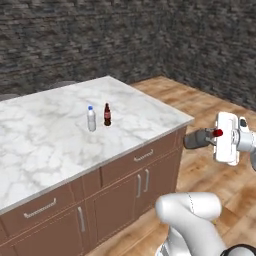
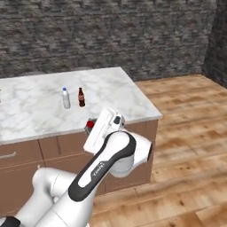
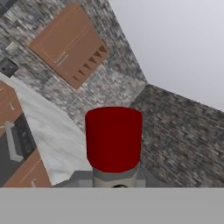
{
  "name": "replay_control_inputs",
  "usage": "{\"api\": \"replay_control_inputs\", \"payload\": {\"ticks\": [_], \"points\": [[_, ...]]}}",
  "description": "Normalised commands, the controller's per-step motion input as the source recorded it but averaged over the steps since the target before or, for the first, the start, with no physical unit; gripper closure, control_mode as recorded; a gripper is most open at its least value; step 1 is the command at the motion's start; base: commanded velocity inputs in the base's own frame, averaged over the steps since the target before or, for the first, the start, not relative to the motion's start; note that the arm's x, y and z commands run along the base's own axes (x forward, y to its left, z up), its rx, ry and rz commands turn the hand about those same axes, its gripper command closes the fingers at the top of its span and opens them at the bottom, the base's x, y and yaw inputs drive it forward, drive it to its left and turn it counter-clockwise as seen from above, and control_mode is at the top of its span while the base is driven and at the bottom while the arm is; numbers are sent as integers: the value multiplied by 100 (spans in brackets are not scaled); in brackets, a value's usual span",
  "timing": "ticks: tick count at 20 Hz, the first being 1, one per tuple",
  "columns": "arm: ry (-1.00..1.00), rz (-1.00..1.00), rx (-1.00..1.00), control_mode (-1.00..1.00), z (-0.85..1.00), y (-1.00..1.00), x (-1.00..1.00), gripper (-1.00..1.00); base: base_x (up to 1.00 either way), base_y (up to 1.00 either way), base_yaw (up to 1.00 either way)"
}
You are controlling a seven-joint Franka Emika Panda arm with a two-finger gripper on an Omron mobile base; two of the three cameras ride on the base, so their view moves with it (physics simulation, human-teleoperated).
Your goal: Move the drinks to the dining counter.
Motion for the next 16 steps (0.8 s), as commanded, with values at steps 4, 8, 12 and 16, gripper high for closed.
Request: {"api": "replay_control_inputs", "payload": {"ticks": [4,8,12,16], "points": [[0,0,0,100,0,0,0,100,67,3,26],[0,0,0,100,0,0,0,100,58,-9,19],[0,0,0,100,0,0,0,100,62,-13,18],[0,0,0,100,0,0,0,100,57,-27,18]]}}
